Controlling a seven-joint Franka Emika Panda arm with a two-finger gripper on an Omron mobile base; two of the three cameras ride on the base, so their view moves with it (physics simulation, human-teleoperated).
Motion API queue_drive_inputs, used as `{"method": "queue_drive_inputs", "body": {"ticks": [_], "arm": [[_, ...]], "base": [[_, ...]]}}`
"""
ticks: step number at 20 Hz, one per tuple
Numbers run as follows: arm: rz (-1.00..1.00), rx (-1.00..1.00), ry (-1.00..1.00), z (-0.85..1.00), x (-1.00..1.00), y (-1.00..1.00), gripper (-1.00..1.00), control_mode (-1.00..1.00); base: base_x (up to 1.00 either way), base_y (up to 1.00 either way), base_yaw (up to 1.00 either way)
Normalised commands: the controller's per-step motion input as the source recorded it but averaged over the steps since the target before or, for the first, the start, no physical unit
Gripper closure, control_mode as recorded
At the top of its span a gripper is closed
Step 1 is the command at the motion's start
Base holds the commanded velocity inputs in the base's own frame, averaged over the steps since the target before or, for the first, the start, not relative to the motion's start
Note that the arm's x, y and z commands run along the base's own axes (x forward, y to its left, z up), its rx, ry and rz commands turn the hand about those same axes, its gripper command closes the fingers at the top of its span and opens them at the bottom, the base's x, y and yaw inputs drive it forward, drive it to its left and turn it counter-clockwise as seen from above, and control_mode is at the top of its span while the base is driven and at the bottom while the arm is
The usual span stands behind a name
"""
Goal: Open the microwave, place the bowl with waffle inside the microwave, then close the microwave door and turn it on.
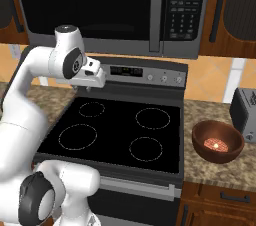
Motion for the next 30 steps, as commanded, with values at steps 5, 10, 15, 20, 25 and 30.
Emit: {"method": "queue_drive_inputs", "body": {"ticks": [5,10,15,20,25,30], "arm": [[-0.02,0.08,-0.43,0.23,-0.69,-0.19,-1.00,-1.00],[-0.03,0.13,-0.98,0.58,-0.91,-0.29,-1.00,-1.00],[-0.02,0.14,-0.69,0.16,0.03,-0.30,-1.00,-1.00],[0.00,0.00,0.01,0.05,0.68,-0.59,-1.00,-1.00],[0.04,0.00,-0.02,0.47,0.69,-0.67,-1.00,-1.00],[0.02,0.02,-0.02,0.44,0.68,-0.60,-1.00,-1.00]], "base": [[0.00,0.00,0.00],[0.00,0.00,0.00],[0.00,0.00,0.00],[0.00,0.00,0.00],[0.00,0.00,0.00],[0.00,0.00,0.00]]}}
